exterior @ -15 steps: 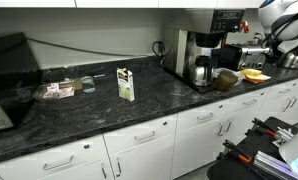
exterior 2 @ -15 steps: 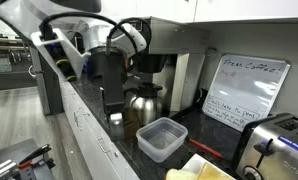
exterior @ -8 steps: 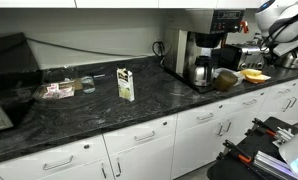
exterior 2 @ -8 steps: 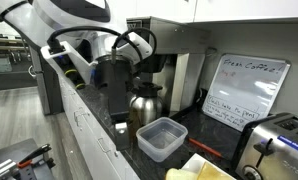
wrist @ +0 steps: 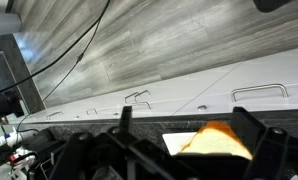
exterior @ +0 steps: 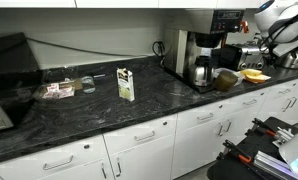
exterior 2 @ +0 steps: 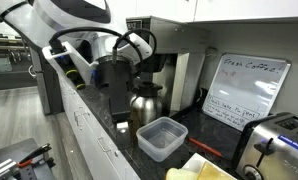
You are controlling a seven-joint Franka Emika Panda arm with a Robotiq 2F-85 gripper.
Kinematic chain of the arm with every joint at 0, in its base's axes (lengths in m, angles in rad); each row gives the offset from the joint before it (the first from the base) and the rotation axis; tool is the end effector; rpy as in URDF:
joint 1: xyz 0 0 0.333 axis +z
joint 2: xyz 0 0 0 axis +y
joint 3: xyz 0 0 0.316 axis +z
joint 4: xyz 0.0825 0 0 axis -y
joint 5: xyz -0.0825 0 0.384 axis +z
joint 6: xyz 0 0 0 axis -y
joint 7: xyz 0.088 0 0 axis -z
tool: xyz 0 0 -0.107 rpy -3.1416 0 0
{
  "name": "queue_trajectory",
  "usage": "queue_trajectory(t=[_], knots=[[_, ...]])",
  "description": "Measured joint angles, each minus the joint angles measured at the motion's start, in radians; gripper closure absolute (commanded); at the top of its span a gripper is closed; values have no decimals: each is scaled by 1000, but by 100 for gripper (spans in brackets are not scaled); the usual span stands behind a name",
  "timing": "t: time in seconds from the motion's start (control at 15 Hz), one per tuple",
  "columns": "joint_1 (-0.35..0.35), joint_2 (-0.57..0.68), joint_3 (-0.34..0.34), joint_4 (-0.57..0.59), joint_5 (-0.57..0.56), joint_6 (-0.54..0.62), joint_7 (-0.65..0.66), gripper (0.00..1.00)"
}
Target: Put a slice of bread in the tupperware
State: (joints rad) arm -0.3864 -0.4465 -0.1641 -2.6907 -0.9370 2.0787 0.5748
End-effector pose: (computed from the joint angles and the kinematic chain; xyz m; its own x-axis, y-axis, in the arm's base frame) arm 0.2978 -0.2270 0.3698 0.8594 -0.5065 0.0691 -0.4236 -0.6299 0.6509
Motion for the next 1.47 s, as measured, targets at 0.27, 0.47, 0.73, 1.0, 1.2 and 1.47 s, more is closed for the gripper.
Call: queue_trajectory(t=[0.27,0.47,0.73,1.0,1.2,1.47], knots=[[15,49,0,2,-94,26,3,0],[48,113,-3,6,-139,86,2,0],[69,173,-29,10,-153,173,-6,0],[71,176,-35,11,-153,178,-10,0],[71,176,-35,11,-153,178,-10,0],[71,173,-37,8,-153,178,-9,0]])
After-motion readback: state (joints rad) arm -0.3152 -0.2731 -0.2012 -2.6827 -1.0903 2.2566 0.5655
